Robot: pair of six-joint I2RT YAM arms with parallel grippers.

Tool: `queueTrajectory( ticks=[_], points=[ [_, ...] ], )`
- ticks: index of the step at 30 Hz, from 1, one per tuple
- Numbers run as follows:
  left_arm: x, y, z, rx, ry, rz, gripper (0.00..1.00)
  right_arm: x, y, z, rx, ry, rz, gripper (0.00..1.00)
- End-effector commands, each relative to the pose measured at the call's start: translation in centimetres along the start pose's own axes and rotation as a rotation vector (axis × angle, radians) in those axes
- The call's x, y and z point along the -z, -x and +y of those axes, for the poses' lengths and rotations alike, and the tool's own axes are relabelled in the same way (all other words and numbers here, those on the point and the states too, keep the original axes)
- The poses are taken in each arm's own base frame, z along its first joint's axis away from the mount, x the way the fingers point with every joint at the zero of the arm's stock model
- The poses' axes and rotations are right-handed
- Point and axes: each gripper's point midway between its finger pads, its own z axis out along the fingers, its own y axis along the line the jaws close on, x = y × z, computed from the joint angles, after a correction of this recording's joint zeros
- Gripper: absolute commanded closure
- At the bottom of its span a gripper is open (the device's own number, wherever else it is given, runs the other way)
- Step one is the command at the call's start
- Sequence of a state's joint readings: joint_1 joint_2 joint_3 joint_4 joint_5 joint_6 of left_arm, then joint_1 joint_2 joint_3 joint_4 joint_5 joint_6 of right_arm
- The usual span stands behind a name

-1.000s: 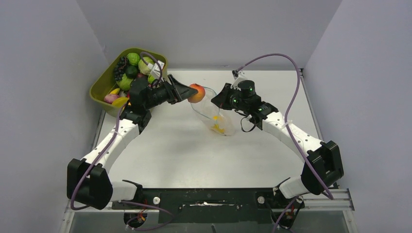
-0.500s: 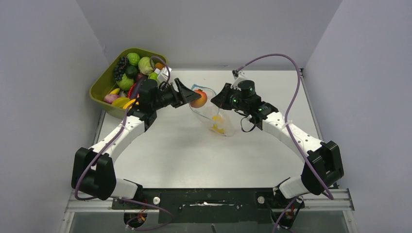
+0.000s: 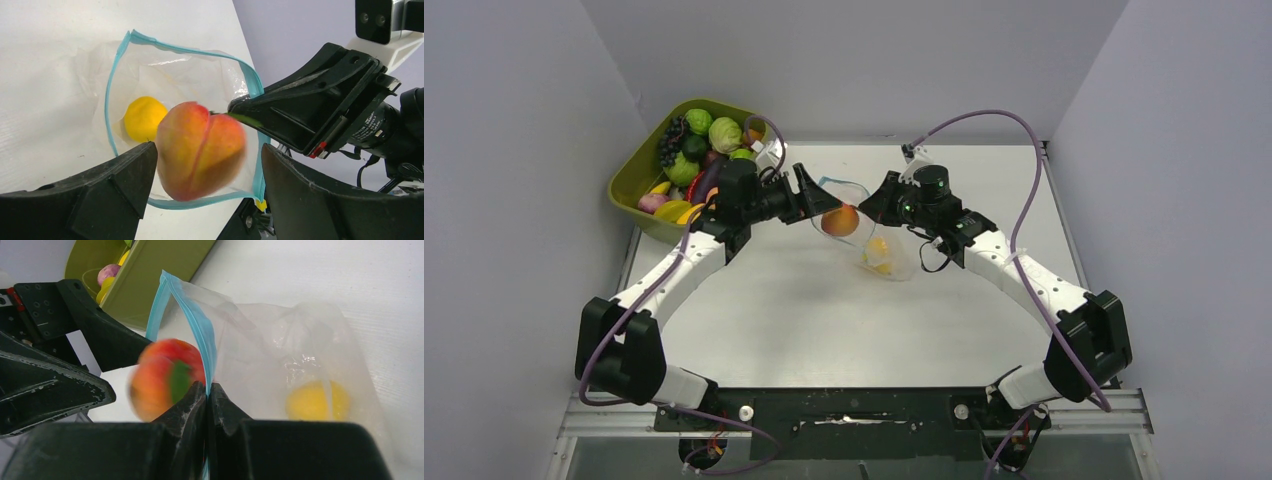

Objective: Place the food in the zip-top bag and seal the zipper
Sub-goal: Place the fake fruit in the zipper food storage bag, then pick up the fake vegetable from the bin.

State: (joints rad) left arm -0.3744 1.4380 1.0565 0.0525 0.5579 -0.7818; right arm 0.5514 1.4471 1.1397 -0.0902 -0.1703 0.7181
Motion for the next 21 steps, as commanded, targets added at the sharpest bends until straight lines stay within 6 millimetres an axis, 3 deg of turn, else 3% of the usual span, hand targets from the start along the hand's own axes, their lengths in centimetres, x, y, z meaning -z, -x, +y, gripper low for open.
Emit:
queueTrajectory(
  ticks=[1, 8, 17, 21],
  points=[
    [0.4, 1.8, -2.5, -0.089, -0.047, -0.026, 0.24, 2.1, 3.8, 3.2, 0.06, 0.078, -0.113, 1.0],
    [0.9, 2.1, -1.8, -0.116, 0.015, -0.036, 0.24, 2.2, 3.8, 3.0, 0.063, 0.08, -0.111, 1.0],
    [3.3, 4.6, -1.4, -0.244, 0.165, -0.124, 0.26, 3.2, 5.0, 2.1, 0.099, 0.01, -0.14, 1.0],
    [4.6, 5.8, -0.8, -0.28, 0.253, -0.179, 0.26, 4.0, 4.7, 0.8, 0.125, -0.045, -0.152, 1.0]
  ],
)
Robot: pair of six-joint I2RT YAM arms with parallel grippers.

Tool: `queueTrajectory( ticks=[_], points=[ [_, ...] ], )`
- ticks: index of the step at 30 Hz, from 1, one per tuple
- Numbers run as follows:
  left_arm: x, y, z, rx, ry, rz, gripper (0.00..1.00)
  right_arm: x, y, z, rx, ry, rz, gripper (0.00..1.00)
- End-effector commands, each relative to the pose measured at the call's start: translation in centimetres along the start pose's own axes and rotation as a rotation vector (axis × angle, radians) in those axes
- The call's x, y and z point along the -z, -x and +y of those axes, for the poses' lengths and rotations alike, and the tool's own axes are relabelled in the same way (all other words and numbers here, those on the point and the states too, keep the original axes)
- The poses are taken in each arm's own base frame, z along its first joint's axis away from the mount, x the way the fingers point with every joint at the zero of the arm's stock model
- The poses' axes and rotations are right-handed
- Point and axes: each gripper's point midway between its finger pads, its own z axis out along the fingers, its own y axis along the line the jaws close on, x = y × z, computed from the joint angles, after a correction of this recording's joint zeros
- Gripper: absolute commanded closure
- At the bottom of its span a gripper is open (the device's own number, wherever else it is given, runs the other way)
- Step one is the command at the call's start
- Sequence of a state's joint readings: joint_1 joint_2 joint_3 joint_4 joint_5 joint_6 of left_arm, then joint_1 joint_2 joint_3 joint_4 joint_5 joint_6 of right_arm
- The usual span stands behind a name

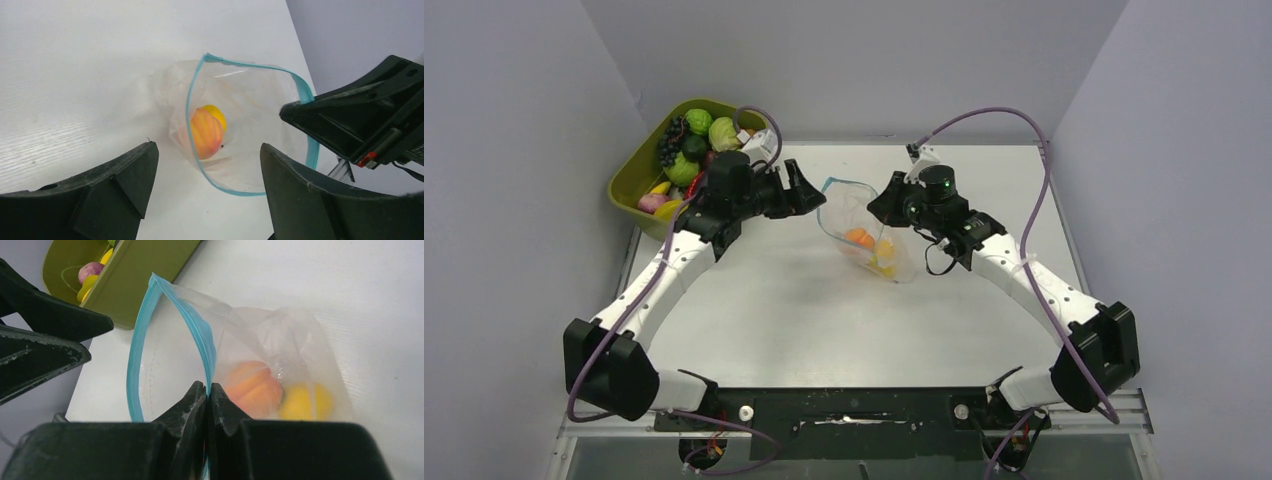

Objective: Place the food in the zip-top bag and seal the zipper
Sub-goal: Pick up the fake vegetable from the bin.

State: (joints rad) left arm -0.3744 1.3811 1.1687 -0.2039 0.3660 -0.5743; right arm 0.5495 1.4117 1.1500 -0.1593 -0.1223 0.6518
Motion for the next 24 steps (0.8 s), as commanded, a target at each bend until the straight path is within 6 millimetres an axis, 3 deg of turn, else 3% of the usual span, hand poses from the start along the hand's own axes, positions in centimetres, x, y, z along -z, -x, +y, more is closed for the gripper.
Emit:
queueTrajectory(
  ticks=[1, 6, 15, 19, 24],
  points=[
    [2.7, 4.1, -0.7, -0.113, 0.084, -0.136, 0.26, 3.1, 4.2, 0.9, 0.064, -0.001, -0.145, 1.0],
    [3.9, 5.9, 2.1, -0.185, 0.255, -0.174, 0.26, 3.8, 4.0, 0.7, 0.092, -0.007, -0.145, 1.0],
    [5.1, 12.3, 12.0, -0.22, 0.562, -0.268, 0.45, 5.1, 3.9, 1.1, 0.117, 0.014, -0.153, 1.0],
    [5.6, 14.6, 16.0, -0.232, 0.663, -0.29, 0.45, 5.4, 3.6, 0.9, 0.115, 0.015, -0.154, 1.0],
    [4.9, 16.0, 19.6, -0.219, 0.656, -0.258, 0.44, 5.3, 3.4, 0.9, 0.103, 0.022, -0.149, 1.0]
  ],
)
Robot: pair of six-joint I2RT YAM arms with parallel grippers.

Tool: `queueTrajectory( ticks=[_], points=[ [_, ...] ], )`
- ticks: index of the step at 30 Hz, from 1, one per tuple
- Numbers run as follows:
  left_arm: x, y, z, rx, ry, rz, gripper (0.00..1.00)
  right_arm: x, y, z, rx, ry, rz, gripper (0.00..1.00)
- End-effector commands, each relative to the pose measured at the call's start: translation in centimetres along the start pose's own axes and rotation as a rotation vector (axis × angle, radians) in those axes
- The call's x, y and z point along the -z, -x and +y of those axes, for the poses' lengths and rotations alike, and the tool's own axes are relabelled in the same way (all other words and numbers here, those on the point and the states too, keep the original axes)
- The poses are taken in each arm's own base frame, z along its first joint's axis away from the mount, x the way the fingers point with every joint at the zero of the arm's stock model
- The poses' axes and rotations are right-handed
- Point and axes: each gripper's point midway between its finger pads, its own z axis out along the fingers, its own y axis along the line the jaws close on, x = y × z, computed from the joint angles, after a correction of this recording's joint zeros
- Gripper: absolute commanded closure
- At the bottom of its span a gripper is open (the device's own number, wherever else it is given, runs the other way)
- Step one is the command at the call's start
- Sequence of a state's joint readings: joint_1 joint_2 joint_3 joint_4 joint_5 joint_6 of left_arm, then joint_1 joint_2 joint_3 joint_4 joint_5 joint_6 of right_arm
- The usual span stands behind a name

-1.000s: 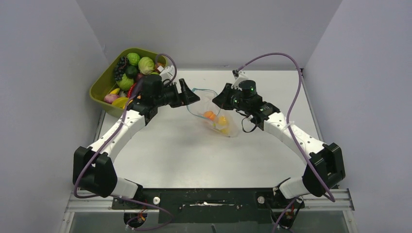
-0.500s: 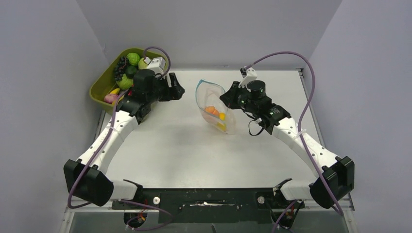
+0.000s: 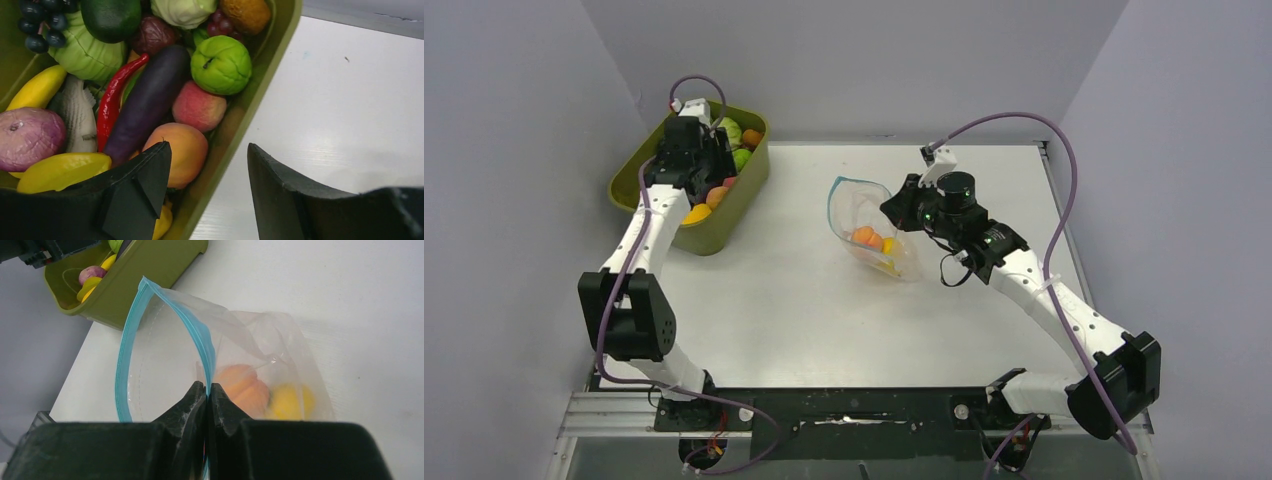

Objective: Place the food in the zip-top bag and seal the zipper
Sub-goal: Pick up the fake vegetable from the bin.

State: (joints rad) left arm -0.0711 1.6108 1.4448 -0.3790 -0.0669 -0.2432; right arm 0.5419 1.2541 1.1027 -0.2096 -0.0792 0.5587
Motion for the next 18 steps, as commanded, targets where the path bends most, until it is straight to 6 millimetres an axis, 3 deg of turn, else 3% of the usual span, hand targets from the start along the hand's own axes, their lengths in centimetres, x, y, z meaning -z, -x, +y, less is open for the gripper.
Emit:
queueTrajectory(
  ticks=[1, 9, 13, 18],
  points=[
    [-1.1, 4.2, 1.6, -0.032, -0.012, -0.092, 0.43, 0.9, 2.1, 0.8, 0.005, 0.033, -0.073, 1.0],
    [-4.9, 4.5, 6.7, -0.059, 0.05, -0.062, 0.35, 0.6, 2.5, 0.9, 0.002, 0.026, -0.077, 1.0],
    [-6.4, 4.8, 7.1, -0.081, 0.038, -0.059, 0.35, 0.5, 2.6, 0.8, 0.004, 0.021, -0.078, 1.0],
    [-8.4, 3.3, 7.5, -0.091, 0.027, -0.031, 0.35, 0.3, 2.8, 0.9, 0.008, 0.017, -0.076, 1.0]
  ],
)
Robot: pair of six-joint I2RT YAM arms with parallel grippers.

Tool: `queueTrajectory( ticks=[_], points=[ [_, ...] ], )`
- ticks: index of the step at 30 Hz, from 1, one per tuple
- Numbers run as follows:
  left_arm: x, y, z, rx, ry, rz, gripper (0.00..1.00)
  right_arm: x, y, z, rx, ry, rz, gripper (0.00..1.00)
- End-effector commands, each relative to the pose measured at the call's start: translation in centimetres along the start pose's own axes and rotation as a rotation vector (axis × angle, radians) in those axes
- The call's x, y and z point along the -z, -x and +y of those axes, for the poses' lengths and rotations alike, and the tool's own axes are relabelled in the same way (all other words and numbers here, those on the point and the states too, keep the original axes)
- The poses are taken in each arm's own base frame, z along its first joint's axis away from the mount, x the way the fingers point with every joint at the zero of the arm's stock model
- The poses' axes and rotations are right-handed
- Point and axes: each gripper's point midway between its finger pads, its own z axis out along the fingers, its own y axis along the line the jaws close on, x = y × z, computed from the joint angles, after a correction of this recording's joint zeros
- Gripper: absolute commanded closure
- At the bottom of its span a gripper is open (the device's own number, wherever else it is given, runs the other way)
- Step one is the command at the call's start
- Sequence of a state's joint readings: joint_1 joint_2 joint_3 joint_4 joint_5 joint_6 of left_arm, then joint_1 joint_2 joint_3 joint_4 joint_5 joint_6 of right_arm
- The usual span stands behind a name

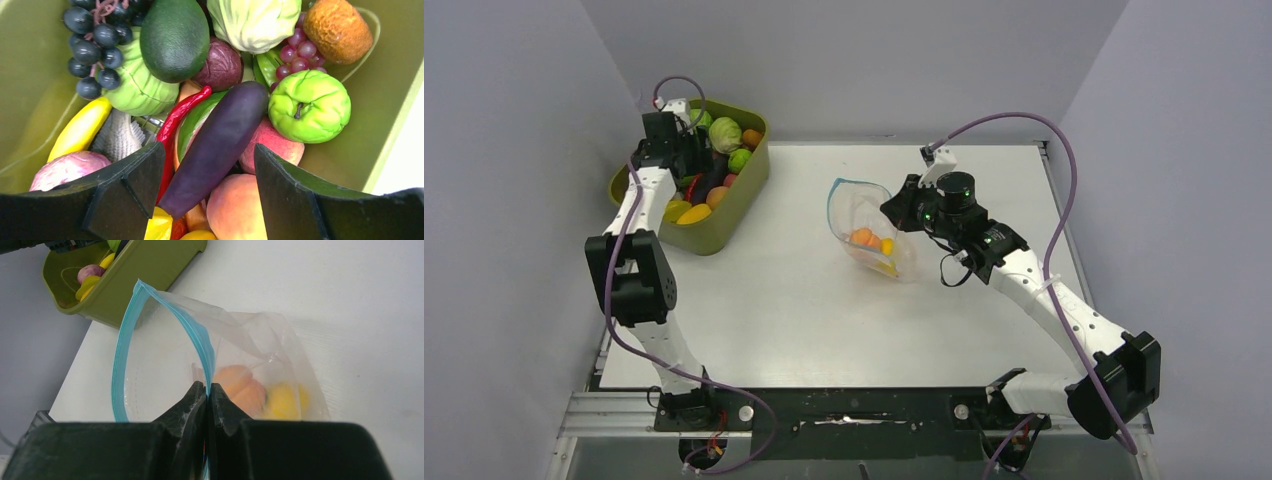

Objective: Place the food in the zip-top bag and seal the zipper
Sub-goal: Pick up the fake vegetable from the bin.

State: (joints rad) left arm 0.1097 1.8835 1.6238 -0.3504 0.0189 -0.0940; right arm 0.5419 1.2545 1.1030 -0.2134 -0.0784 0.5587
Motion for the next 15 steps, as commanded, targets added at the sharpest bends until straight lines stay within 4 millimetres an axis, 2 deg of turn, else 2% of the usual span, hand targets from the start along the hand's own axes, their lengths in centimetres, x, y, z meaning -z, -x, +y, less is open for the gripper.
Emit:
queueTrajectory(
  ticks=[1, 9, 12, 15],
  points=[
    [-1.1, 2.4, -0.7, -0.037, -0.05, -0.077, 0.35, 0.3, 2.9, 0.9, 0.008, 0.019, -0.078, 1.0],
    [-3.9, -0.2, -0.7, -0.045, -0.078, -0.015, 0.36, 0.4, 3.0, 0.8, 0.008, 0.012, -0.08, 1.0],
    [-4.7, -1.4, -0.9, -0.044, -0.097, 0.016, 0.41, 0.4, 3.1, 0.9, 0.006, 0.012, -0.081, 1.0],
    [-4.9, -1.7, -0.9, -0.046, -0.098, 0.032, 0.47, 0.3, 3.2, 1.0, 0.003, 0.012, -0.084, 1.0]
  ],
)
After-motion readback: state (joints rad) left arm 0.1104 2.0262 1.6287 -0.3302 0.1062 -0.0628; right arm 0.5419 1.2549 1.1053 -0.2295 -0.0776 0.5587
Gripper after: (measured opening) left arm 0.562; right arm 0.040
